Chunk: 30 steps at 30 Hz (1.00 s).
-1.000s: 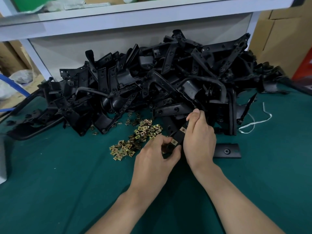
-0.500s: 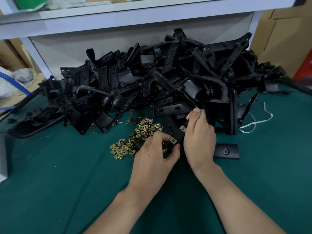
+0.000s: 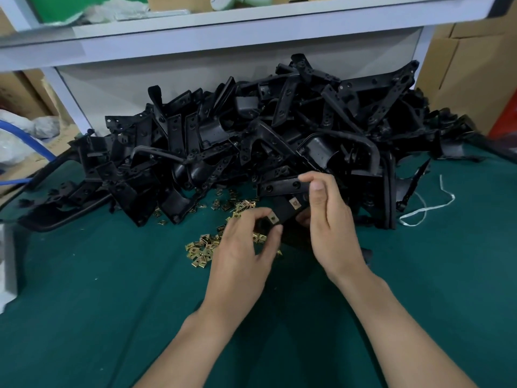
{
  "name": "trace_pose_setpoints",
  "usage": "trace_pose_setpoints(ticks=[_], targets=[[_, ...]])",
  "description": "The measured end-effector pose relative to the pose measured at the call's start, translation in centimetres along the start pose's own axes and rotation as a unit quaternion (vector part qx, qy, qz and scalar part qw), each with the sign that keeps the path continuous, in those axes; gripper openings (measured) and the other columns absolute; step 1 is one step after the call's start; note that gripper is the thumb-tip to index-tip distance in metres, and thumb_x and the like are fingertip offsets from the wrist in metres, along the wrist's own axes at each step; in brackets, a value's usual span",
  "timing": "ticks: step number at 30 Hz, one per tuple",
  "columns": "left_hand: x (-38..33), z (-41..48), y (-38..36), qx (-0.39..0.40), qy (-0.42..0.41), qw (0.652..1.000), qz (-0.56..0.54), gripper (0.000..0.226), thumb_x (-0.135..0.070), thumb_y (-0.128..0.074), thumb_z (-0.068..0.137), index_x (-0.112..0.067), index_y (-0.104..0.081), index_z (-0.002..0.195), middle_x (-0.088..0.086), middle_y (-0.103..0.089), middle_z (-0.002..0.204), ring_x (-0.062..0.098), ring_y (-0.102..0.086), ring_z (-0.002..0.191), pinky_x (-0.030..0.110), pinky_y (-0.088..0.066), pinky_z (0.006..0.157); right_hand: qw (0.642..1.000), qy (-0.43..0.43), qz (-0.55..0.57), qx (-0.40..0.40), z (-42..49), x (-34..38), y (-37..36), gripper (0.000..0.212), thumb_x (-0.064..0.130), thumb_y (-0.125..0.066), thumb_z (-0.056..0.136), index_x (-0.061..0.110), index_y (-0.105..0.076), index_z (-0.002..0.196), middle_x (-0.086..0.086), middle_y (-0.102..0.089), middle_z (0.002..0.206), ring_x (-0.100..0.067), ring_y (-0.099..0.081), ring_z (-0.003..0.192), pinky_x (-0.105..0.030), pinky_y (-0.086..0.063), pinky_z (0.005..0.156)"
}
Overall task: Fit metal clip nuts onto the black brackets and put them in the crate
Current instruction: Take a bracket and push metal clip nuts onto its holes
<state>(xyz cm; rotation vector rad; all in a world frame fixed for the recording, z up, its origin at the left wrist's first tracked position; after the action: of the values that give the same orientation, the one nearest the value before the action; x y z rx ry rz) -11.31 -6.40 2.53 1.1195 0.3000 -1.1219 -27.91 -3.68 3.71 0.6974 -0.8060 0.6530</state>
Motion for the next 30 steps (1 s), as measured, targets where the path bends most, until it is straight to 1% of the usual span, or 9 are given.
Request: trace_pose_setpoints(ticks=[1, 3, 5, 10, 14, 16, 22, 25, 30], targets=[[0.2, 0.3, 0.5, -0.006, 0.002, 1.000, -0.003, 0.031, -0.055, -0.051, 0.094, -0.041, -0.052, 0.121, -0.028, -0.054, 0.108, -0.003, -0.054, 0.103, 0.010, -0.044, 0.081, 0.999, 0.014, 0.007, 0.049, -0.1, 0.3, -0.5, 0.029, 0.050, -0.029, 0.108, 0.043, -0.050, 0.126, 0.024, -0.065, 0.081, 0.004, -0.063, 0.076, -0.009, -0.044, 0.066], [0.5, 0.7, 1.1, -0.015, -0.003, 1.000, -0.002, 0.036, -0.056, -0.046, 0.095, -0.039, -0.051, 0.126, -0.038, -0.048, 0.111, -0.001, -0.052, 0.103, 0.005, -0.039, 0.083, 0.991, 0.026, -0.007, 0.132, -0.5, 0.6, -1.8, 0.028, 0.049, -0.036, 0.107, 0.050, -0.045, 0.134, 0.025, -0.064, 0.114, 0.006, -0.061, 0.105, -0.009, -0.046, 0.084], [0.5, 0.7, 1.3, -0.016, -0.007, 1.000, -0.003, 0.040, -0.056, -0.044, 0.095, -0.035, -0.051, 0.130, -0.036, -0.048, 0.109, 0.000, -0.051, 0.105, 0.003, -0.036, 0.086, 0.985, 0.034, -0.036, 0.168, -0.8, 0.8, -2.5, 0.029, 0.044, -0.041, 0.107, 0.052, -0.044, 0.134, 0.020, -0.059, 0.126, 0.003, -0.056, 0.113, -0.013, -0.046, 0.091], [0.8, 0.7, 1.0, -0.005, 0.004, 1.000, -0.014, 0.044, -0.061, -0.044, 0.091, -0.040, -0.050, 0.130, -0.032, -0.047, 0.112, -0.005, -0.052, 0.105, 0.002, -0.038, 0.084, 0.985, 0.014, -0.038, 0.170, -0.9, 0.8, -2.3, 0.039, 0.017, -0.049, 0.105, 0.045, -0.044, 0.131, 0.020, -0.061, 0.108, 0.010, -0.060, 0.108, -0.011, -0.048, 0.087], [1.4, 0.8, 0.9, -0.008, 0.016, 1.000, -0.017, 0.037, -0.054, -0.056, 0.089, -0.040, -0.053, 0.122, -0.022, -0.051, 0.111, -0.012, -0.050, 0.108, -0.002, -0.035, 0.083, 0.983, -0.003, -0.055, 0.174, -1.0, 0.9, -2.3, 0.042, 0.015, -0.049, 0.105, 0.051, -0.040, 0.126, 0.023, -0.062, 0.095, 0.006, -0.063, 0.104, -0.025, -0.054, 0.086], [1.6, 0.9, 0.9, -0.010, 0.018, 1.000, -0.020, 0.032, -0.049, -0.061, 0.090, -0.041, -0.054, 0.120, -0.020, -0.053, 0.110, -0.011, -0.051, 0.106, -0.001, -0.036, 0.082, 0.983, -0.006, -0.062, 0.173, -0.9, 0.9, -2.3, 0.045, 0.011, -0.049, 0.105, 0.051, -0.040, 0.123, 0.023, -0.062, 0.093, 0.005, -0.063, 0.101, -0.027, -0.056, 0.083], [2.0, 1.2, 0.8, 0.004, 0.027, 0.997, -0.069, 0.028, -0.036, -0.072, 0.089, -0.051, -0.055, 0.107, -0.012, -0.065, 0.105, 0.001, -0.063, 0.098, 0.008, -0.046, 0.079, 0.982, 0.002, -0.076, 0.170, -0.9, 0.5, -2.4, 0.058, -0.005, -0.045, 0.102, 0.051, -0.039, 0.118, 0.021, -0.060, 0.089, 0.018, -0.059, 0.095, -0.008, -0.049, 0.072], [2.0, 1.2, 1.2, 0.008, 0.024, 0.997, -0.070, 0.031, -0.033, -0.075, 0.088, -0.054, -0.055, 0.100, -0.012, -0.066, 0.099, 0.002, -0.063, 0.094, 0.007, -0.043, 0.074, 0.981, 0.013, -0.082, 0.176, -0.9, 0.5, -2.5, 0.058, -0.006, -0.044, 0.101, 0.051, -0.040, 0.117, 0.021, -0.059, 0.088, 0.019, -0.058, 0.097, -0.009, -0.050, 0.072], [2.0, 1.0, 1.4, -0.004, 0.019, 0.998, -0.056, 0.032, -0.034, -0.077, 0.086, -0.055, -0.056, 0.099, -0.016, -0.064, 0.098, -0.001, -0.060, 0.095, 0.006, -0.041, 0.074, 0.978, 0.023, -0.093, 0.183, -1.0, 0.6, -2.6, 0.057, -0.005, -0.045, 0.101, 0.050, -0.039, 0.116, 0.021, -0.058, 0.090, 0.021, -0.056, 0.096, -0.007, -0.048, 0.068]])
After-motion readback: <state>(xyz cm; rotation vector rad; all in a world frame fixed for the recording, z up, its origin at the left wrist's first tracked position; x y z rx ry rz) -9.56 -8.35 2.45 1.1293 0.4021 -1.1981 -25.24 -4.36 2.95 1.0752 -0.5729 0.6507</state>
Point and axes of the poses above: each hand's wrist, its own z-axis towards the middle knuckle, its own y-axis out of the back of the hand, x = y × z, the point moved 8 cm from there along z, towards the middle knuckle
